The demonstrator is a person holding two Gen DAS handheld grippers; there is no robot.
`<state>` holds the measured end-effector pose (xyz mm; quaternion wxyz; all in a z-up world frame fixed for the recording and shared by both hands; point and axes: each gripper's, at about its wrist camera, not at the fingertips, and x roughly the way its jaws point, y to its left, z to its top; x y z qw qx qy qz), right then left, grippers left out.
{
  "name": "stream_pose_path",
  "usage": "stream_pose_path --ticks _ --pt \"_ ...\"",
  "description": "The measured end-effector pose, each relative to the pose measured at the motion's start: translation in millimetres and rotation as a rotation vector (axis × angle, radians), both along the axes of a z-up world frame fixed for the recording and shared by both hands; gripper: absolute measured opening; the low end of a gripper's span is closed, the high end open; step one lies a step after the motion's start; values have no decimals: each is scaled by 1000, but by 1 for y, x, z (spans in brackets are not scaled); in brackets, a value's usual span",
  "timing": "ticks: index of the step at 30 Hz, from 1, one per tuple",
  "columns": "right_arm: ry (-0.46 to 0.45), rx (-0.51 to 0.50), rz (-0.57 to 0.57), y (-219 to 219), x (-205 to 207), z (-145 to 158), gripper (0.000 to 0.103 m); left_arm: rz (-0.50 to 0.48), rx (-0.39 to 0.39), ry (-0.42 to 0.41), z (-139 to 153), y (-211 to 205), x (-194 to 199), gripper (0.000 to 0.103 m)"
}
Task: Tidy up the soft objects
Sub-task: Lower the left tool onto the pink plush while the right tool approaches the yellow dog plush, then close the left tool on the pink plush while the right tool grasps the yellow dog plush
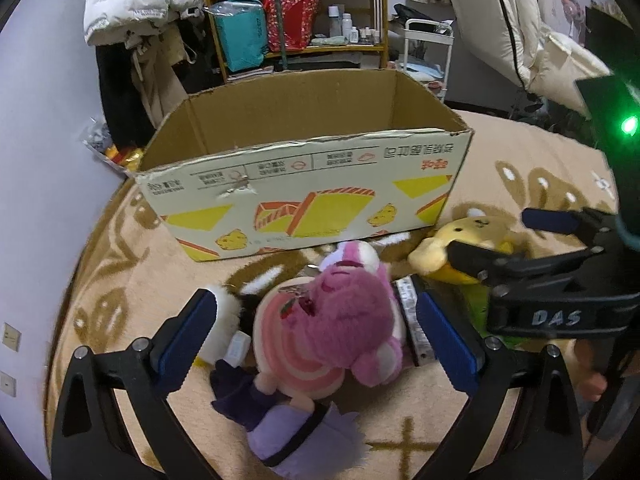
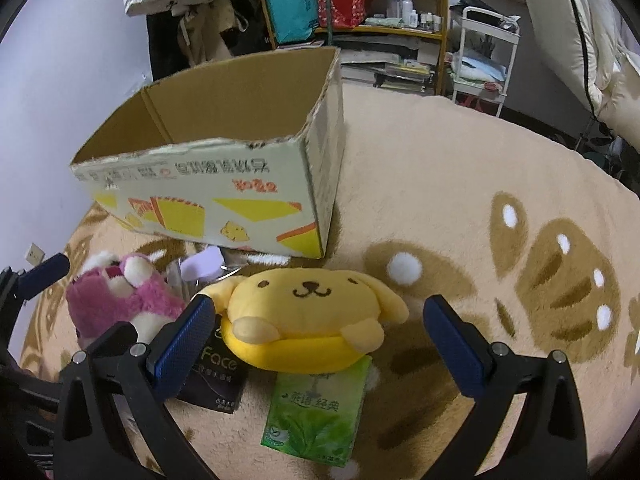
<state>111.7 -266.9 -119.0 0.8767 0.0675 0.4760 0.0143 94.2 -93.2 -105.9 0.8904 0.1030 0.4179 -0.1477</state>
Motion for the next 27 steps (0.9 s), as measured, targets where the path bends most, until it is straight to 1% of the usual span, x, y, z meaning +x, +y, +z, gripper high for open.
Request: stream_pose_path --ticks 2,4,5,7,9,10,13,15,19,23,25,27 --pt "9 -7 8 3 1 -1 103 0 -8 3 0 1 0 98" --pt "12 -6 12 4 1 -2 103 -6 -37 22 0 4 1 93" --pt "14 -5 13 4 1 -2 103 -5 -50 34 0 5 3 88" --pt "19 1 11 4 2 -3 103 8 -50 44 -2 7 5 82" --pt "29 16 7 3 2 -4 103 13 -52 52 -4 8 5 73" --pt "32 20 5 2 2 -5 103 11 -60 60 -5 9 6 72" --pt "42 33 7 0 3 -6 103 0 -73 68 -7 9 6 63" --pt "52 42 12 0 3 -8 103 -13 -75 72 -7 7 6 54" --pt "83 52 14 1 4 -14 103 -21 -71 67 -6 4 4 53" --pt "93 66 15 1 5 -16 103 -14 -84 73 -6 7 4 53" --pt "104 63 17 2 5 -18 99 -12 -86 73 -6 7 4 53" --pt "111 75 27 3 6 -20 93 -14 -83 71 -6 7 3 53"
